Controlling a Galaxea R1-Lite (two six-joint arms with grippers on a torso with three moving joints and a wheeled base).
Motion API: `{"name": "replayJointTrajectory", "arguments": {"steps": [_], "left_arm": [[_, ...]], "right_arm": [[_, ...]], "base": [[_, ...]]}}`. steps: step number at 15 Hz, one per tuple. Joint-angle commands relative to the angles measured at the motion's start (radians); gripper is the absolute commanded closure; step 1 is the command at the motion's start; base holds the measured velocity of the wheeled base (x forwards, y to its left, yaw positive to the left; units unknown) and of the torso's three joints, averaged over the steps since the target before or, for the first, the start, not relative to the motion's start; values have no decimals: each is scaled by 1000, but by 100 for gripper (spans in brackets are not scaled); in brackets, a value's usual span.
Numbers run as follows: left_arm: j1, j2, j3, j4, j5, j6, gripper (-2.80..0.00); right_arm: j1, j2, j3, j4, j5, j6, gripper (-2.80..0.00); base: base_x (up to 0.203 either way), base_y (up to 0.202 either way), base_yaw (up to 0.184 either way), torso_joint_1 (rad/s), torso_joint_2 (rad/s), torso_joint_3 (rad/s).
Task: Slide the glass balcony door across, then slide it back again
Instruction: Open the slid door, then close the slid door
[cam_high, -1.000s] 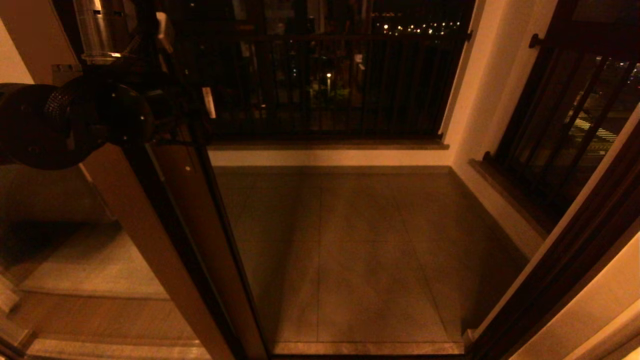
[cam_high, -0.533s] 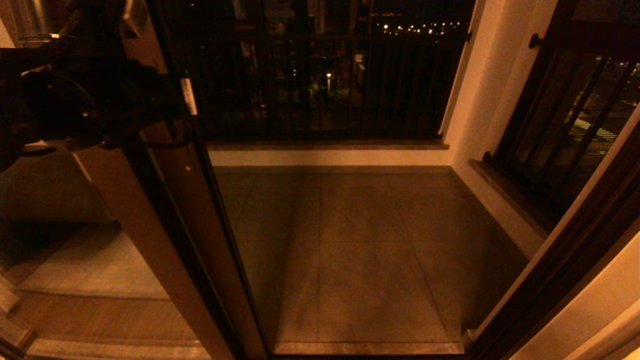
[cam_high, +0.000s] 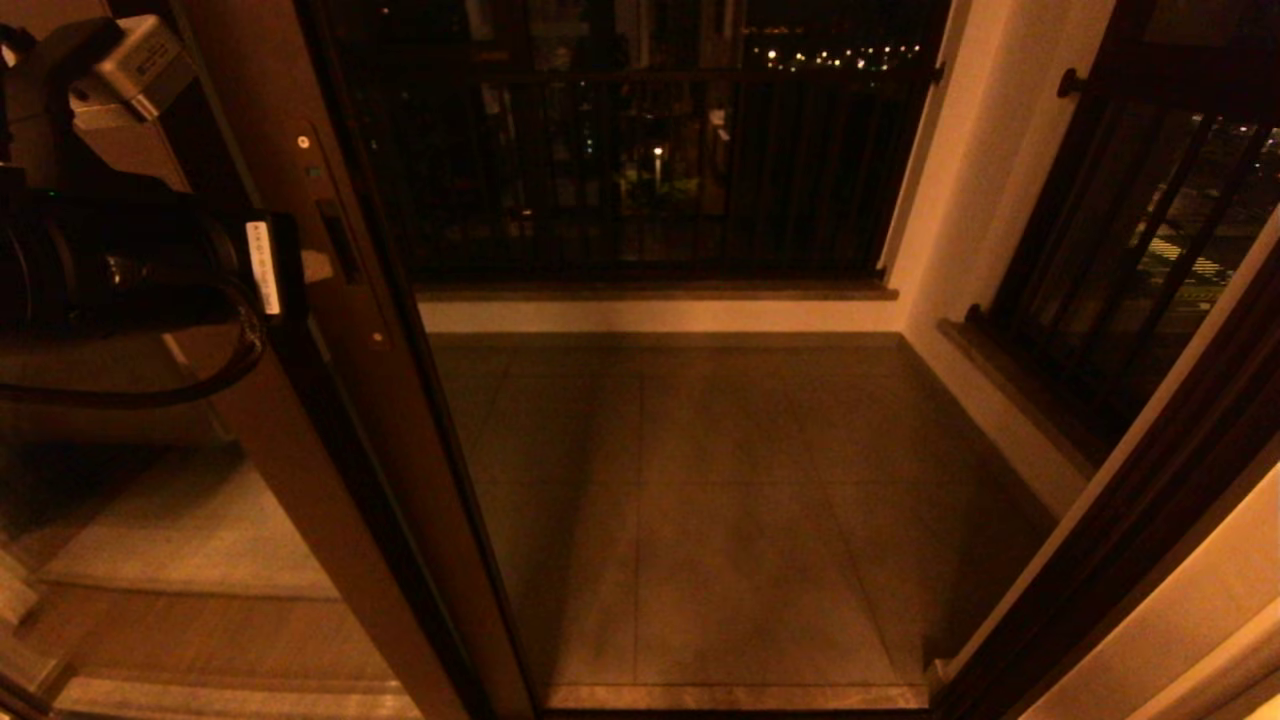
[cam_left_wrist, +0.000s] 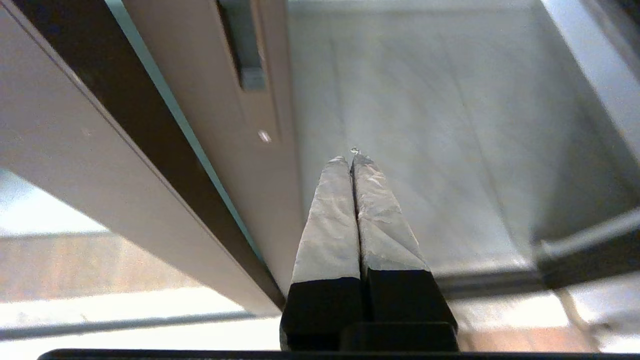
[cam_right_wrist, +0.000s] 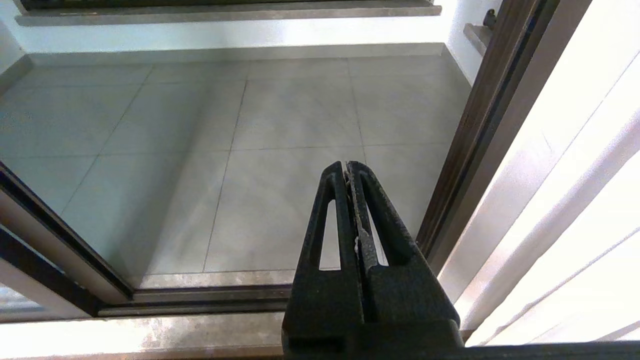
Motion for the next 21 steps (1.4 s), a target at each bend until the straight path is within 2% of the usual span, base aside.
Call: {"name": "replayJointTrajectory", "arguments": {"steps": [1,2,6,9,13,15,17,18,19,20,21], "left_arm": [[23,12,-27,28,-12,-29,0],[40,23,-28,29,-14,-32,-280],[85,84,-36,25,-19,-33,-280],[98,111,-58,18,-88,-34,-280],[104,151,-93,-20,-112,-31,-280],[146,151,-84,-65,-194,-22,-280],[213,137,-70,-75,-356,-15,-280],[255,129,-60,-86,-450,-1,-280],[293,123,-41,-107,-518,26,-280],[315,120,-14,-143,-552,57,-280],[323,121,5,-173,-559,67,-280]], "right_arm": [[0,1,0,0,0,-1,0],[0,1,0,0,0,-1,0],[0,1,0,0,0,-1,0],[0,1,0,0,0,-1,0],[0,1,0,0,0,-1,0],[0,1,0,0,0,-1,0],[0,1,1,0,0,-1,0],[0,1,0,0,0,-1,0],[0,1,0,0,0,-1,0],[0,1,0,0,0,-1,0],[0,1,0,1,0,-1,0]], "base": [[0,0,0,0,0,0],[0,0,0,0,0,0],[0,0,0,0,0,0],[0,0,0,0,0,0],[0,0,0,0,0,0],[0,0,0,0,0,0],[0,0,0,0,0,0],[0,0,0,0,0,0],[0,0,0,0,0,0],[0,0,0,0,0,0],[0,0,0,0,0,0]]}}
